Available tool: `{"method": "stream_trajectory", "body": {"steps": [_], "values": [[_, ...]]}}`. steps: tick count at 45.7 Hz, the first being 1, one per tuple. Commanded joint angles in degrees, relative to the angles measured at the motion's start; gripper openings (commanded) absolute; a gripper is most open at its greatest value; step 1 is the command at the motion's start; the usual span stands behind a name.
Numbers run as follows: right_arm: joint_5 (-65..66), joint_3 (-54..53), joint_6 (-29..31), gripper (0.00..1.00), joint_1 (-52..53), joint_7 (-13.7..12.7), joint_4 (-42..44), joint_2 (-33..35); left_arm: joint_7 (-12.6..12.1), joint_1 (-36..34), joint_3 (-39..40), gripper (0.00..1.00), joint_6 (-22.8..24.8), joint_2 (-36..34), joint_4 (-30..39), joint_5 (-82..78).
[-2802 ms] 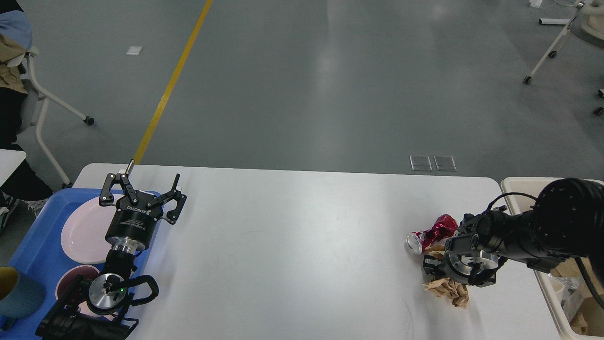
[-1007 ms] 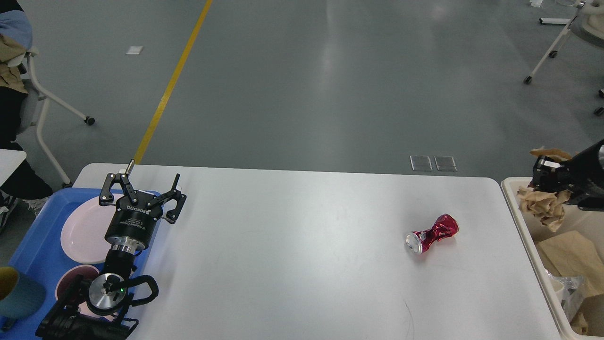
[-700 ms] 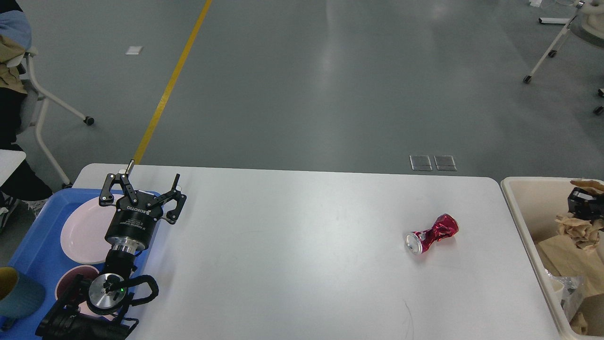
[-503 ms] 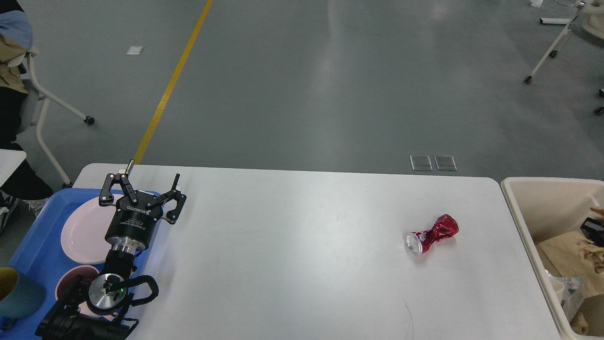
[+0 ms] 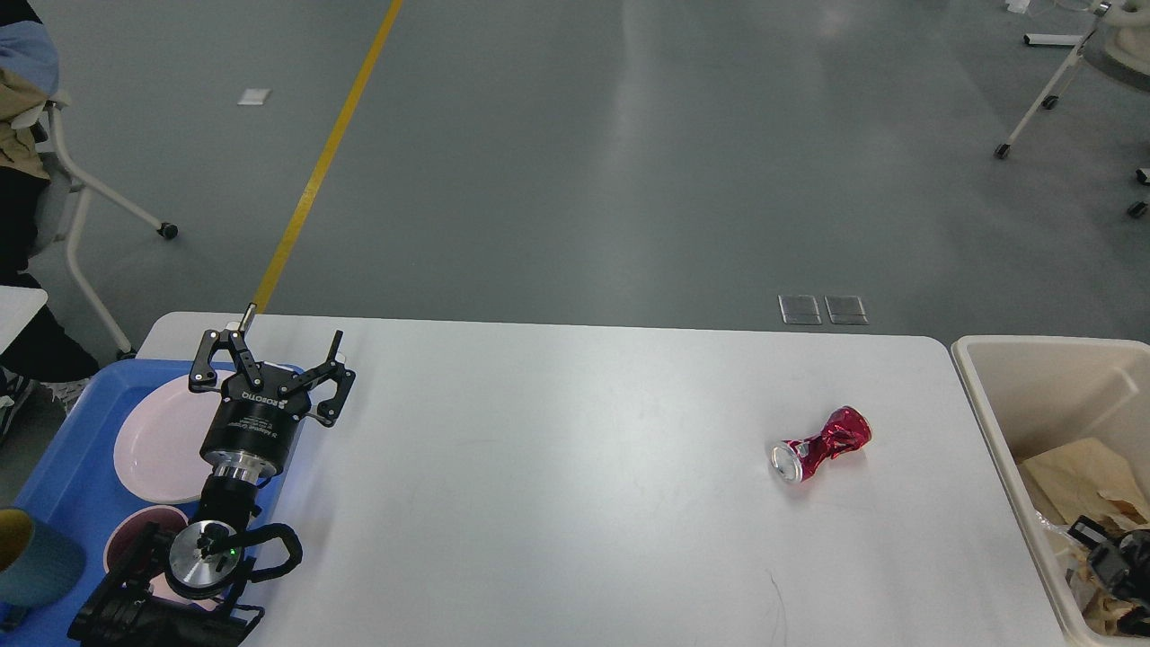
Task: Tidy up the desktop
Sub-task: 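Lift the brown paper and drop it into the white bin, then raise the right gripper from the bin and move over the red can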
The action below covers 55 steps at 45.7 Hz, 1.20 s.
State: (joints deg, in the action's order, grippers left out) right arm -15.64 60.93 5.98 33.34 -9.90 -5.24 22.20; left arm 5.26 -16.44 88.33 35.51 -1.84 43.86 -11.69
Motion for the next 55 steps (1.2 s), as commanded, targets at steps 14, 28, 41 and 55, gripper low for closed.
{"method": "stream_trajectory", "body": {"steps": [14, 28, 41, 55], "values": [[-0.2, -0.3, -7.0, 1.00, -0.5, 0.3, -0.2, -2.5, 0.0, 0.0, 0.0, 0.96, 0.0, -0.1, 0.0, 0.0], [-0.1, -0.2, -6.9, 1.00, 0.2, 0.2, -0.4, -1.9, 0.0, 0.0, 0.0, 0.96, 0.0, 0.0, 0.0, 0.0], [0.0, -0.2, -2.6, 1.00, 3.9, 0.1, -1.1, -0.2, -0.1, 0.0, 0.0, 0.96, 0.0, 0.0, 0.0, 0.0], [3.9, 0.9, 17.0, 1.00, 23.0, -0.4, -5.9, 1.5, -0.1, 0.0, 0.0, 0.96, 0.0, -0.1, 0.0, 0.0]]}}
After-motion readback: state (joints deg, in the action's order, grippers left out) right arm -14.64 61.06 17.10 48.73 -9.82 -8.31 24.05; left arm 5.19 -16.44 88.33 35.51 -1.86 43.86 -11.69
